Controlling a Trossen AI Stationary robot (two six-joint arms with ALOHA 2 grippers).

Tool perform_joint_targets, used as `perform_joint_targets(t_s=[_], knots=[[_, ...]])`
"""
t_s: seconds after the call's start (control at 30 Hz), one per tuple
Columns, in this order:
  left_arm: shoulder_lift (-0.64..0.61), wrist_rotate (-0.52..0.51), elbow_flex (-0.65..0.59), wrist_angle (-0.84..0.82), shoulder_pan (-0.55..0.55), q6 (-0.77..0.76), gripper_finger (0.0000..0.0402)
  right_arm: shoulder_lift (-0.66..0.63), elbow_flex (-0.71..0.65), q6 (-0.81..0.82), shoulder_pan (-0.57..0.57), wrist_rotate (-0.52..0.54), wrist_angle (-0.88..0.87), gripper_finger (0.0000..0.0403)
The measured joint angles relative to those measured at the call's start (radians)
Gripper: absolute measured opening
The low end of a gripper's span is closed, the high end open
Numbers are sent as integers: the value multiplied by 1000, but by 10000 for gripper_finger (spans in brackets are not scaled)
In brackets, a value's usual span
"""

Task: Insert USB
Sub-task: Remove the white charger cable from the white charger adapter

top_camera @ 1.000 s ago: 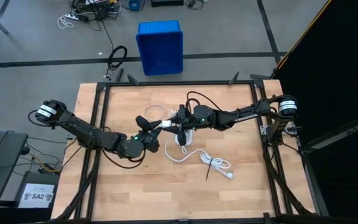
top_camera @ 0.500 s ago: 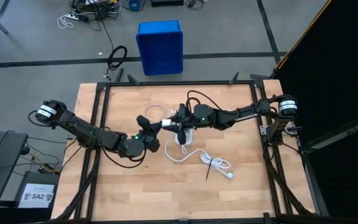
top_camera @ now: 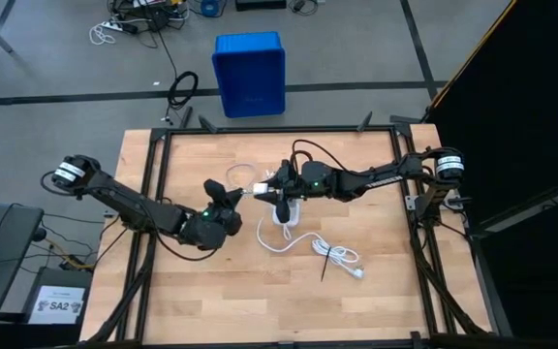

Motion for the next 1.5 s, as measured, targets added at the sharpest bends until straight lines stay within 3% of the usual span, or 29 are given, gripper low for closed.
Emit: perform_joint_targets(t_s=[0.2,0.37,0.53,0.77,0.87,0.93,1.17,1.33,1.5], knots=[[-18,152,0,-150,26,-177,1,0,0,1,1,0,3,109],[-18,450,-14,-206,112,-308,4,0,0,2,1,0,2,109],[-29,623,-131,-66,221,-312,4,0,0,2,8,0,-3,109],[-73,866,-370,357,366,-340,5,0,0,2,15,0,-16,109],[-91,889,-423,500,391,-376,19,0,0,2,15,0,-19,109],[-98,890,-427,503,400,-380,42,0,0,2,12,0,-19,109],[-98,906,-417,459,407,-370,170,0,0,2,6,0,-21,109],[-98,852,-417,557,404,-289,245,0,0,5,5,0,-36,109],[-98,782,-415,766,378,-113,270,0,0,41,4,-20,-47,109]])
